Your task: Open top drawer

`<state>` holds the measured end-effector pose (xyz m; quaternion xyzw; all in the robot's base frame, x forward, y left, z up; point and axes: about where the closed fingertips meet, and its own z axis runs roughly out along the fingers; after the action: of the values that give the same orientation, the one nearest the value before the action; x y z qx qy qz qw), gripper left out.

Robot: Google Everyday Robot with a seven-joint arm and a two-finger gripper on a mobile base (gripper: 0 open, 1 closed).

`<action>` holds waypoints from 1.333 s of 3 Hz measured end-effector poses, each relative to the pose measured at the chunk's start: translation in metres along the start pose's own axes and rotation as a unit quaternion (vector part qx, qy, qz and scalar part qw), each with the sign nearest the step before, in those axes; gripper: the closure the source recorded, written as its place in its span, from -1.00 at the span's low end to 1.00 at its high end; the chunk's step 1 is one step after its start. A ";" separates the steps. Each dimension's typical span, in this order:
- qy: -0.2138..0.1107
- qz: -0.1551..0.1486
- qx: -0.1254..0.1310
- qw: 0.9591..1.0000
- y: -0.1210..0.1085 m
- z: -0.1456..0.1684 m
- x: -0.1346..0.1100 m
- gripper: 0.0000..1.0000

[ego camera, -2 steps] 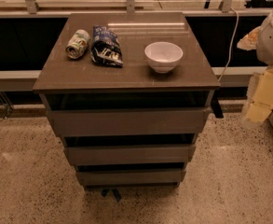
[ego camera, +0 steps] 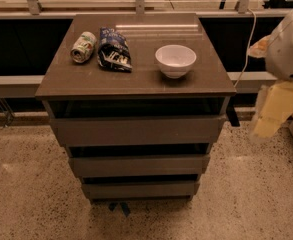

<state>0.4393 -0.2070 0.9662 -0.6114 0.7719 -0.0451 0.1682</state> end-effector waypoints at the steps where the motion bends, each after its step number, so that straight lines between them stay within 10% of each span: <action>1: -0.024 -0.023 0.025 0.999 0.026 0.064 -0.024 -1.00; 4: -0.018 -0.103 0.000 0.994 0.023 0.149 -0.046 -1.00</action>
Offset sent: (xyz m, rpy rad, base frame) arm -0.0065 0.0282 -0.0312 0.0127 -0.0397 0.0391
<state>0.4745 -0.1365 0.8292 -0.6886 0.7015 -0.0508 0.1763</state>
